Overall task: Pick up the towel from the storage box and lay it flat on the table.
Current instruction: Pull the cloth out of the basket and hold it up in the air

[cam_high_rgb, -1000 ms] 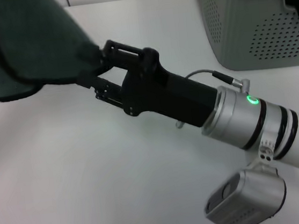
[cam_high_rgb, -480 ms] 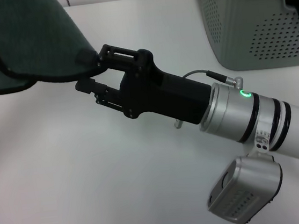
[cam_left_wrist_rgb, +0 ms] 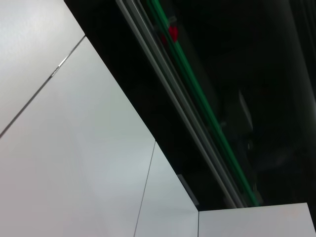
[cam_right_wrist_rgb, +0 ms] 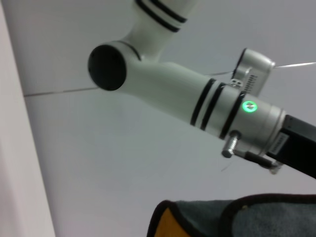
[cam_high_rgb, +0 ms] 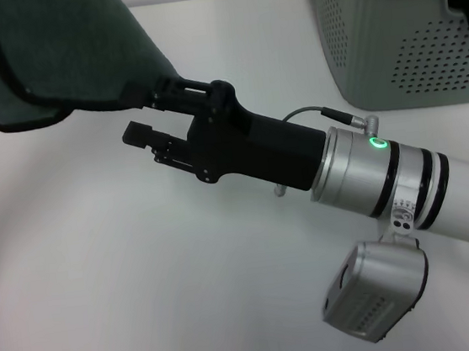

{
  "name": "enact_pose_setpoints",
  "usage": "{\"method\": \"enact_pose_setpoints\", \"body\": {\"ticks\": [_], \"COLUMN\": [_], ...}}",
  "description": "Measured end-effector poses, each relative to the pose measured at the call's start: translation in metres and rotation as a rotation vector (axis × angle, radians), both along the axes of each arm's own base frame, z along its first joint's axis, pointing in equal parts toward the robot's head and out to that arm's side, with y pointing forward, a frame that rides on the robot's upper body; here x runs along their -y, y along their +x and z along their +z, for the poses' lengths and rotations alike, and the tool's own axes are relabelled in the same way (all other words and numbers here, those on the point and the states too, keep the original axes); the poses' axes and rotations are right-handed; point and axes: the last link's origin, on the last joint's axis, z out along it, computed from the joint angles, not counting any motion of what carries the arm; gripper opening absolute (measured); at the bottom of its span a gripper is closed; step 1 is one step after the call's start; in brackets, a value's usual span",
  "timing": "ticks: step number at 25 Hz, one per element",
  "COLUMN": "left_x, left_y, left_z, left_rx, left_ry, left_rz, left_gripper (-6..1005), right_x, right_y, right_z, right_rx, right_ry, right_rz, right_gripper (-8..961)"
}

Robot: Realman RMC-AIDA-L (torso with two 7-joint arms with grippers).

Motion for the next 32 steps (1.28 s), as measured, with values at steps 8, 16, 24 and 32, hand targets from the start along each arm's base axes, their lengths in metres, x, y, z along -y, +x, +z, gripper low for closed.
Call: {"method": "enact_pose_setpoints", "body": {"ticks": [8, 16, 24, 32], "left_x": [0.0, 0.003, 0.006, 0.006], "left_y": [0.005, 0.002, -0.003, -0.003], "left_z": [-0.004, -0.004, -0.008, -0.014], "left_rx": [0.006, 0.009, 0.021, 0.022], "left_ry": [-0.015, -0.015, -0.035, -0.056], "left_rz": [-0.032, -0.026, -0.013, -0.006], "left_gripper": [7, 7, 6, 6], "right_x": [-0.006, -0.014, -0.012, -0.009], "right_y": [0.0, -0.004, -0.006, -0.008], "right_z": [0.003, 0.014, 0.029, 0.026], "right_rx": [0.009, -0.016, -0.106, -0.128], "right_ry": [0.085, 0.186, 0.218, 0.135], "right_rz": [0.007, 0.024, 0.05, 0.034], "right_gripper": [493, 491, 488, 486]}}
